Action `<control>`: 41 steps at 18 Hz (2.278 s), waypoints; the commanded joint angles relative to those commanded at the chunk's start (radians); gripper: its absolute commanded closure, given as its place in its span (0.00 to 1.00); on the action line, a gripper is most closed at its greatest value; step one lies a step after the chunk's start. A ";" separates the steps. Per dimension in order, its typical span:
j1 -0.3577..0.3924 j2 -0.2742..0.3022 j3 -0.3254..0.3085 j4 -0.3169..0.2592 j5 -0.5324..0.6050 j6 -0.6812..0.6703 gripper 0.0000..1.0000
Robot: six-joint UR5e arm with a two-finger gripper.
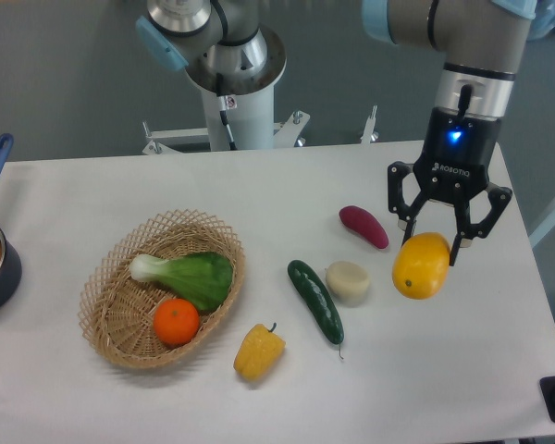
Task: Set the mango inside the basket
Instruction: 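Grip the yellow mango and lift it off the table, then carry the held mango over the wicker basket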
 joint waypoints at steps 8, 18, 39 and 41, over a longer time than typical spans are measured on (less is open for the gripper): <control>-0.012 0.008 -0.003 0.006 0.003 -0.101 0.76; -0.165 0.090 -0.175 0.012 0.118 -0.333 0.76; -0.675 -0.046 -0.304 0.052 0.183 -0.686 0.74; -0.684 -0.072 -0.301 0.075 0.183 -0.686 0.73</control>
